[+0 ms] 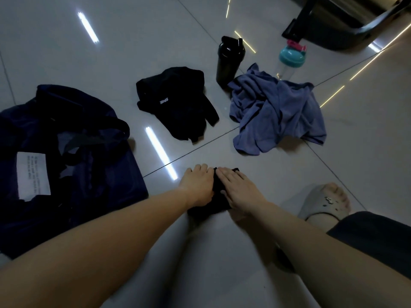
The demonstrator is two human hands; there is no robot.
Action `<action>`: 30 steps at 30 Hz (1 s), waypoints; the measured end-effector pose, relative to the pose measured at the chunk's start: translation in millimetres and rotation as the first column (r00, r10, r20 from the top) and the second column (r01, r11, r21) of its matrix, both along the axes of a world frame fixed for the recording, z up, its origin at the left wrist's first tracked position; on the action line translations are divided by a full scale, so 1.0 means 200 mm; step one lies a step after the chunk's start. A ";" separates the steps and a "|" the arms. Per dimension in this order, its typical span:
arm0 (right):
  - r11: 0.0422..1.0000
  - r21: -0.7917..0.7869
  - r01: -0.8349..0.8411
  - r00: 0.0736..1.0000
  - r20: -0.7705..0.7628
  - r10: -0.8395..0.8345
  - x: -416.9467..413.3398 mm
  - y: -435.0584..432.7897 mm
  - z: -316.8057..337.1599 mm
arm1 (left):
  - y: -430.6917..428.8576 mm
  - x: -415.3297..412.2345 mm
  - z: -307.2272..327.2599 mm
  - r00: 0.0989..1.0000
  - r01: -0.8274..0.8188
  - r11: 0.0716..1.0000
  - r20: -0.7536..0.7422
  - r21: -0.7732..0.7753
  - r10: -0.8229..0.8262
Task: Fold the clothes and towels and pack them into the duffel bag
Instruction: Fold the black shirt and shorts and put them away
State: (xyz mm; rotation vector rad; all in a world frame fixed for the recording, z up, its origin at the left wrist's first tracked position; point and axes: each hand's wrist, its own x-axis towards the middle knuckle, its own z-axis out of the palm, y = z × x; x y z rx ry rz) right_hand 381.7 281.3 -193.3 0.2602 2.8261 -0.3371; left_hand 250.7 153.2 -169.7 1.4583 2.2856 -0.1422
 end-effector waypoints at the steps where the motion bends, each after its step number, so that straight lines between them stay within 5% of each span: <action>1: 1.000 -0.008 0.002 1.000 0.003 -0.002 0.00 0.01 0.01 | 0.00 0.01 0.00 0.999 -0.040 0.999 0.014 0.001 0.040; 11: 0.879 -0.135 0.458 0.889 0.093 -0.449 0.05 0.05 0.11 | -0.07 0.07 0.00 0.850 -0.410 0.906 0.314 -0.107 0.422; 16: 0.713 -0.214 0.668 0.744 0.159 -0.649 0.04 0.02 0.11 | -0.13 0.16 0.03 0.780 -0.480 0.869 0.396 -0.119 0.485; 19: 0.599 -0.308 0.739 0.656 0.130 -0.743 0.04 0.05 0.15 | -0.17 0.10 0.09 0.651 -0.613 0.787 0.522 -0.066 0.551; 23: 0.158 -0.647 0.746 0.447 0.311 -0.839 -0.03 0.03 0.32 | -0.23 -0.05 0.24 0.376 -0.803 0.596 0.759 -0.020 0.531; 27: -0.196 -0.765 0.613 0.506 0.571 -0.646 -0.14 -0.13 0.45 | -0.27 -0.09 0.40 0.322 -0.838 0.542 0.862 0.066 0.392; 30: -0.454 -0.794 0.405 0.612 0.604 -0.511 -0.24 -0.21 0.59 | -0.29 -0.06 0.46 0.301 -0.818 0.572 0.897 0.069 0.322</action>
